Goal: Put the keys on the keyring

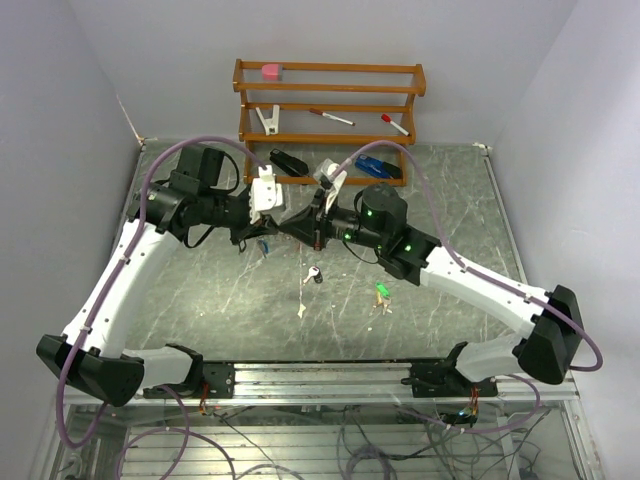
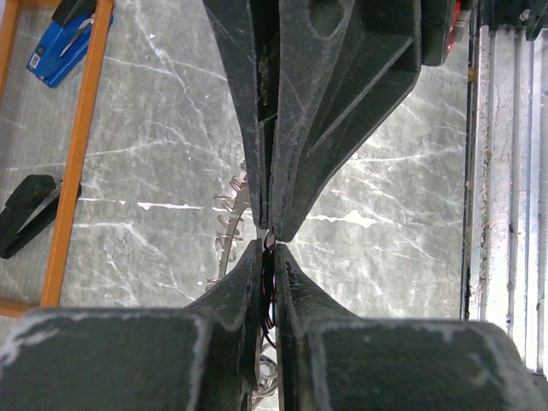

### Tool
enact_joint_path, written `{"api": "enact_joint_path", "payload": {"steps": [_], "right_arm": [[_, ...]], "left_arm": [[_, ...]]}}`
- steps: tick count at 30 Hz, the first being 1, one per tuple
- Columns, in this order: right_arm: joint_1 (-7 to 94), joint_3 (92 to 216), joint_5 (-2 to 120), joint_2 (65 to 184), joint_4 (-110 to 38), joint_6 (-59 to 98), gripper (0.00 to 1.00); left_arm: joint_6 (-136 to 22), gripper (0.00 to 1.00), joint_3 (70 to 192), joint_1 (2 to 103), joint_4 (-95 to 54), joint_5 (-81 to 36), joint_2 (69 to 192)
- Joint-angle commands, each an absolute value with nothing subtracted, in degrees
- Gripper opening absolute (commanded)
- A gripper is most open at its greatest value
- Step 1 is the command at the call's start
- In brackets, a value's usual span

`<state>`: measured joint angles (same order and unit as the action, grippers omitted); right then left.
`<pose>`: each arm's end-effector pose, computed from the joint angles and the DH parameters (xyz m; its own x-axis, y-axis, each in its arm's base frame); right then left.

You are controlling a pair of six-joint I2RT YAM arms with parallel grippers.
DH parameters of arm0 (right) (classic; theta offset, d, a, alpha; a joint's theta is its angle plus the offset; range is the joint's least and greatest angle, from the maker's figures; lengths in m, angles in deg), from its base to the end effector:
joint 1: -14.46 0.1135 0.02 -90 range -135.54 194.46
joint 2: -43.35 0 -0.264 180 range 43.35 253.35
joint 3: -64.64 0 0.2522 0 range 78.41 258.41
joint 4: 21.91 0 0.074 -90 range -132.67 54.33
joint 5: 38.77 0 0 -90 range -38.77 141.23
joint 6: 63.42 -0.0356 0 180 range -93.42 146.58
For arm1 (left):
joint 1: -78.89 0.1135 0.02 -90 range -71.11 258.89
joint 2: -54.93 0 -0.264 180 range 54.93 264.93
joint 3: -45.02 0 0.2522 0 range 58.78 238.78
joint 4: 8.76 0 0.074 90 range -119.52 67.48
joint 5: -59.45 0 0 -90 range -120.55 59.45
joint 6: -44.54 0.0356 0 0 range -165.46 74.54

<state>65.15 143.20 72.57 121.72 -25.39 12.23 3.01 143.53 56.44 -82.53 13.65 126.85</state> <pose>0.1965 0.2604 0.3668 -0.2709 0.0336 -0.9620 -0.9122 0.3103 0.2677 0.2042 -0.1112 0.4044 0.0833 0.5463 -0.8335 0.9794 0.1096 0.1698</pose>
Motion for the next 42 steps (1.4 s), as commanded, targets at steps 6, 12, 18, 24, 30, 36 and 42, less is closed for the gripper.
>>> {"api": "enact_joint_path", "payload": {"steps": [6,12,18,24,30,36,42], "right_arm": [[65.3,137.9,69.8,115.9,-21.5,11.2,0.0],[65.3,136.2,68.3,114.2,-21.2,11.3,0.0],[65.3,135.3,68.0,112.9,-23.1,11.5,0.0],[65.3,132.7,66.4,110.3,-24.6,10.7,0.02],[65.3,131.9,65.9,107.1,-25.7,10.7,0.26],[65.3,133.5,65.5,106.7,-27.1,12.0,0.33],[65.5,135.4,67.1,110.3,-26.8,13.4,0.29]], "left_arm": [[-1.4,0.07,147.8,55.9,-78.3,14.3,127.1],[-1.3,0.07,149.3,55.9,-78.7,14.1,127.8],[-1.1,0.07,149.9,55.9,-78.7,14.0,128.1],[0.1,0.07,150.0,55.9,-78.9,12.6,128.1],[1.7,0.07,149.1,55.9,-79.1,11.2,127.5],[4.8,0.07,147.3,55.9,-80.0,10.1,126.7],[7.0,0.07,147.2,55.9,-82.1,11.1,126.6]]}}
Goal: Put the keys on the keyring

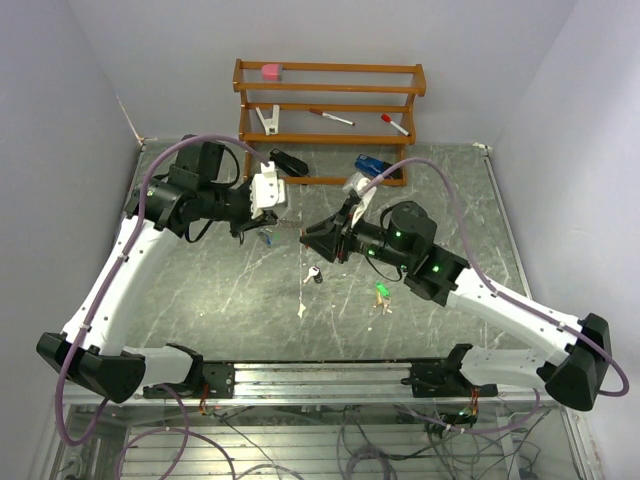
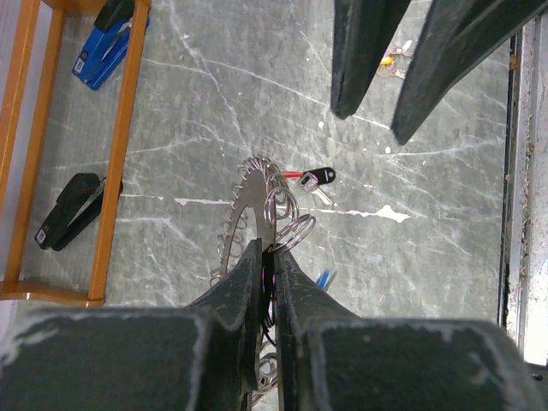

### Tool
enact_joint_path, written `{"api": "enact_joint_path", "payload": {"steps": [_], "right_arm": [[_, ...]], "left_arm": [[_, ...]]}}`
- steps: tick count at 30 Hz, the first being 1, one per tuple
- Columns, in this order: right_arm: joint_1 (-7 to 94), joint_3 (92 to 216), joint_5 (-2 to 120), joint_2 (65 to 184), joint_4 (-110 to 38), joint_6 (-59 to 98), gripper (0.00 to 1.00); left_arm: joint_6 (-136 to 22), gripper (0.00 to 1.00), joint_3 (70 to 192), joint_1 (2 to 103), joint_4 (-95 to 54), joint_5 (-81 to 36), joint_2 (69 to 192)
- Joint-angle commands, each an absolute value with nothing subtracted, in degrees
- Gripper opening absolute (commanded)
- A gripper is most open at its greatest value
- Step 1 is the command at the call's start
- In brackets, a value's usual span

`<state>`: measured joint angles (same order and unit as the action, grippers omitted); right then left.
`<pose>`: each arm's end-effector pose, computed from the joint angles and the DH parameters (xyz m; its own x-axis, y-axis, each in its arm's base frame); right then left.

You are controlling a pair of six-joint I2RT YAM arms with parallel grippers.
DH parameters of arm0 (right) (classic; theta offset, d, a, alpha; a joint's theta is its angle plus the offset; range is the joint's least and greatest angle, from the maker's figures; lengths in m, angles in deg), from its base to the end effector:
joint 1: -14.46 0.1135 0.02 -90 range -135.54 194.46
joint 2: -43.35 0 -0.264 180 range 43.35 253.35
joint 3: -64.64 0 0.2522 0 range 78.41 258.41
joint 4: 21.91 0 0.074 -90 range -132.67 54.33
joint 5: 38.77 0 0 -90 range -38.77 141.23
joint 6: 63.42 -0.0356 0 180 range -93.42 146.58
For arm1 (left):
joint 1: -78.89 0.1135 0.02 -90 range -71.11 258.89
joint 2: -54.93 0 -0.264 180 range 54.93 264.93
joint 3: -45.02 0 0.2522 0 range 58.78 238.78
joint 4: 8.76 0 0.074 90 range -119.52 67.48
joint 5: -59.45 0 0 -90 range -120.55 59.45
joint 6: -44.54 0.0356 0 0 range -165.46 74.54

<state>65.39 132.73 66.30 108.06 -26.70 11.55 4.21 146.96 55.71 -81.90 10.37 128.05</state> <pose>0.1613 0.2134 0.3644 -0.2519 0.0870 -0.9638 -0.8782 0.3978 0.2654 0.2082 -0.1145 0.4172 0.1395 0.5669 -0.8119 0.9609 0.1205 0.2492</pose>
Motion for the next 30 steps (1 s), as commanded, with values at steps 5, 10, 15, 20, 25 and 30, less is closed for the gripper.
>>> {"api": "enact_joint_path", "payload": {"steps": [5,10,15,20,25,30], "right_arm": [[65.8,141.0,67.3,114.7,-27.3,15.4,0.27],[65.8,144.0,68.6,117.6,-27.6,15.6,0.27],[66.0,145.3,70.2,119.8,-27.2,14.8,0.27],[66.2,146.2,71.9,121.2,-27.2,14.1,0.26],[66.4,146.9,73.0,121.9,-27.8,14.0,0.25],[66.5,146.7,73.4,122.4,-28.2,13.8,0.13]], "left_arm": [[7.6,0.07,147.3,55.9,-83.3,11.6,126.9],[7.5,0.07,146.2,55.8,-83.1,11.4,126.8],[7.5,0.07,146.6,55.6,-83.1,11.2,127.2],[7.7,0.07,147.7,55.4,-83.8,10.6,127.9],[7.6,0.07,147.6,55.2,-83.8,10.0,128.0],[7.1,0.07,148.4,55.0,-83.8,10.4,128.1]]}}
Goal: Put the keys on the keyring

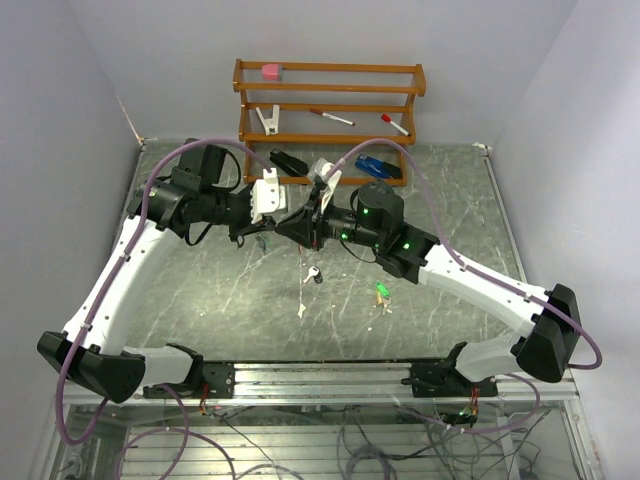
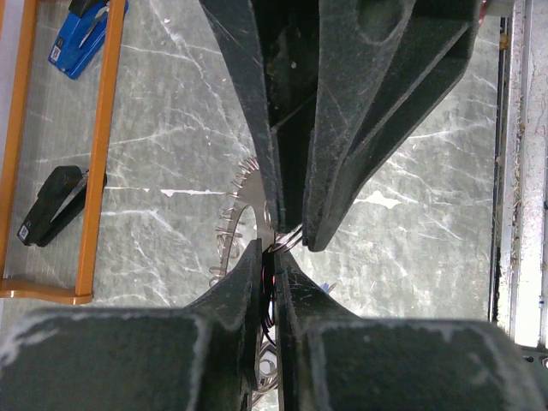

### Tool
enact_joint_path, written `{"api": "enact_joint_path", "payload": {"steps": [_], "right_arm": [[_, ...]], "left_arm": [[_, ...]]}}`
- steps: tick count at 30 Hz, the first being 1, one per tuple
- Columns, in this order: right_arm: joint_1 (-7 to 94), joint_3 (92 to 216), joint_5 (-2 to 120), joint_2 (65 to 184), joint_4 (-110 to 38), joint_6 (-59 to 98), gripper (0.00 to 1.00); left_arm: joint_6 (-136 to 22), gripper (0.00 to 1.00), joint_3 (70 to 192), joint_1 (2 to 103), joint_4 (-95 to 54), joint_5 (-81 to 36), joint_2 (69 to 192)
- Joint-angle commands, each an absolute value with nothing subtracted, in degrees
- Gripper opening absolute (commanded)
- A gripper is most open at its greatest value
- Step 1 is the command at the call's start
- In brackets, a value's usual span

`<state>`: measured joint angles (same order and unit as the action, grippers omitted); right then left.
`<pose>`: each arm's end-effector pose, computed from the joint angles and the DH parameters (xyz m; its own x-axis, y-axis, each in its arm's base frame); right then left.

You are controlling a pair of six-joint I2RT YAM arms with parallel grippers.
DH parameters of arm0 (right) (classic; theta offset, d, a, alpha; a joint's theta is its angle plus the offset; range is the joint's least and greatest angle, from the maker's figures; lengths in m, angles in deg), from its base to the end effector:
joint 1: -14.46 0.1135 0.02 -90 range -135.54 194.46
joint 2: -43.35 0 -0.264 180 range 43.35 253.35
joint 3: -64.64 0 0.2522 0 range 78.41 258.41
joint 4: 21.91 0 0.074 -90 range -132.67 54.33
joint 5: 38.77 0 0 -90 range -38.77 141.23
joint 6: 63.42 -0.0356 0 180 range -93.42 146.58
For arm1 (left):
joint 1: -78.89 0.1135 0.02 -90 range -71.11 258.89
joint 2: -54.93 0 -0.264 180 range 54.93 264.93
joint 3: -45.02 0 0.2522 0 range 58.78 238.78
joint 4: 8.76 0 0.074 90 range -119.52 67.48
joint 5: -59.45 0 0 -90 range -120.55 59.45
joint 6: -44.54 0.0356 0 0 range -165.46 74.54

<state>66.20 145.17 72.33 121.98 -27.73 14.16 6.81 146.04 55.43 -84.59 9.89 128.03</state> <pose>0.1924 0.2647 0.3734 -0.2467 0.0112 -0.9690 -0.9235 0.3003 0.2386 0.2053 -0.1143 0.4092 0.1385 0.5961 -0.7909 0.9679 0.0877 0.2356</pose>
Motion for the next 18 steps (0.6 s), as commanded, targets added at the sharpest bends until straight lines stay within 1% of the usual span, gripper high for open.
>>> {"api": "enact_joint_path", "payload": {"steps": [1,3,4,8,11,12,15,18], "right_arm": [[66.6,146.6,73.2,122.3,-28.1,13.8,0.1],[66.5,146.3,72.8,122.1,-28.3,13.8,0.08],[66.5,146.4,72.6,122.1,-28.6,13.9,0.1],[66.5,146.1,71.8,121.6,-29.1,14.1,0.22],[66.6,146.3,71.6,121.6,-29.6,14.4,0.28],[66.5,146.3,71.7,121.7,-29.6,14.4,0.27],[66.6,146.0,71.4,121.7,-29.2,14.5,0.16],[66.5,145.9,71.0,121.7,-29.1,14.7,0.08]], "left_arm": [[7.0,0.07,148.5,55.0,-83.8,10.4,128.1],[6.8,0.07,148.8,55.0,-83.8,10.6,128.1],[6.8,0.07,148.9,55.0,-83.8,10.6,128.1],[6.9,0.07,149.0,55.0,-83.9,10.2,128.3],[6.6,0.07,149.5,54.9,-83.9,10.5,128.5],[6.6,0.07,149.6,54.9,-84.0,10.5,128.6],[6.4,0.07,150.1,54.9,-84.1,10.6,128.9],[5.8,0.07,150.5,54.8,-83.8,11.0,128.9]]}}
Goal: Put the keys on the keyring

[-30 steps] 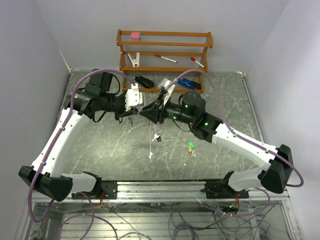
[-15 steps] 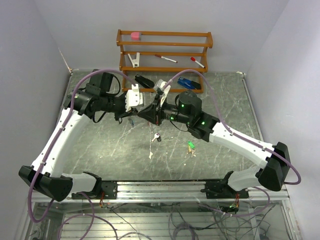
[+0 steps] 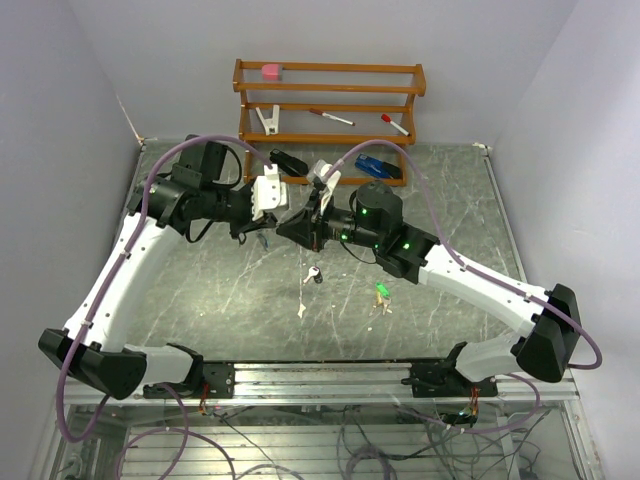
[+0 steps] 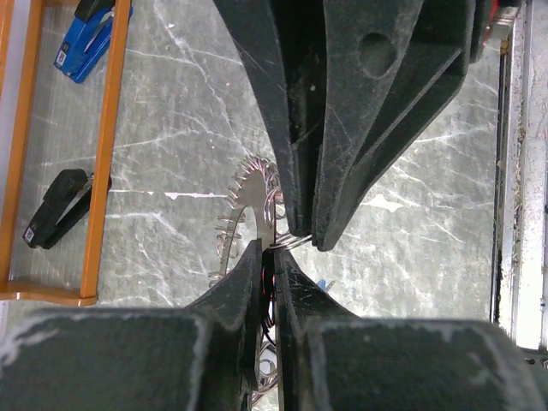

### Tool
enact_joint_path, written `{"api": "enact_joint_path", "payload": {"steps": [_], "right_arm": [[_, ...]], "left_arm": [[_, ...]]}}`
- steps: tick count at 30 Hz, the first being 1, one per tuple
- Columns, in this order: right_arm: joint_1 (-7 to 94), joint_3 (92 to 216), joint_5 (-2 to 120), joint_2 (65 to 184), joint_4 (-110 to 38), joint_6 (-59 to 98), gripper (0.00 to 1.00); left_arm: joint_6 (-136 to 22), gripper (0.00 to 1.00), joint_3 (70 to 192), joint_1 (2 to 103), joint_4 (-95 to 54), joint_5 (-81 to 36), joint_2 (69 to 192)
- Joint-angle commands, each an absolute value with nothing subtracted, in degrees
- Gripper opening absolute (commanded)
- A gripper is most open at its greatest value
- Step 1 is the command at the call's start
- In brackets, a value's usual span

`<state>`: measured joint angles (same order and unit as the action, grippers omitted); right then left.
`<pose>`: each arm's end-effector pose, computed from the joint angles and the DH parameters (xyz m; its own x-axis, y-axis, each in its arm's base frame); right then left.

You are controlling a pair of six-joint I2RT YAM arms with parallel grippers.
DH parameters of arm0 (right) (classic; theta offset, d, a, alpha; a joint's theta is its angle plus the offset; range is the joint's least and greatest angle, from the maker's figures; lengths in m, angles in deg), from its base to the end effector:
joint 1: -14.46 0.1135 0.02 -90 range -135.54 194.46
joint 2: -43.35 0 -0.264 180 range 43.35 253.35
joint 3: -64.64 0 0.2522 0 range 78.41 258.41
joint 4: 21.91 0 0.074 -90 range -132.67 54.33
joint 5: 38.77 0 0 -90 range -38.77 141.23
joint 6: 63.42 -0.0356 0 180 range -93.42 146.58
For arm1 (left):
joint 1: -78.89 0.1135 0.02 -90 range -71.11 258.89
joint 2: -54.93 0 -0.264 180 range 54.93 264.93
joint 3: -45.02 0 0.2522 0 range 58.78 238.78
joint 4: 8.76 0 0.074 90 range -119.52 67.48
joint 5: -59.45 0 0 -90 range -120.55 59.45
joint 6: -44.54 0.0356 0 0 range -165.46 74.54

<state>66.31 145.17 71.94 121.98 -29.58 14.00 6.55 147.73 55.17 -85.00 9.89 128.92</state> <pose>0.1920 0.2647 0.3699 -0.2682 -0.0116 -0.9633 -0.9165 0.3111 0.2514 0.2074 -0.1163 0.4139 0.1418 0.5929 -0.7927 0.9674 0.0866 0.2378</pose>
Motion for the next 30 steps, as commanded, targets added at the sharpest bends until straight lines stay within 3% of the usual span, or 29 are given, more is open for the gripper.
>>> {"api": "enact_joint_path", "payload": {"steps": [1,3,30], "right_arm": [[66.6,145.7,70.8,121.6,-28.8,14.8,0.05],[66.5,145.0,70.0,121.1,-27.7,14.7,0.0],[66.6,133.9,61.7,111.4,-10.4,23.0,0.0]], "left_arm": [[5.4,0.07,150.6,54.8,-83.7,11.1,129.0],[4.7,0.07,150.9,54.8,-83.5,11.4,129.0],[-11.1,0.07,162.2,54.8,-81.7,27.0,134.1]]}}
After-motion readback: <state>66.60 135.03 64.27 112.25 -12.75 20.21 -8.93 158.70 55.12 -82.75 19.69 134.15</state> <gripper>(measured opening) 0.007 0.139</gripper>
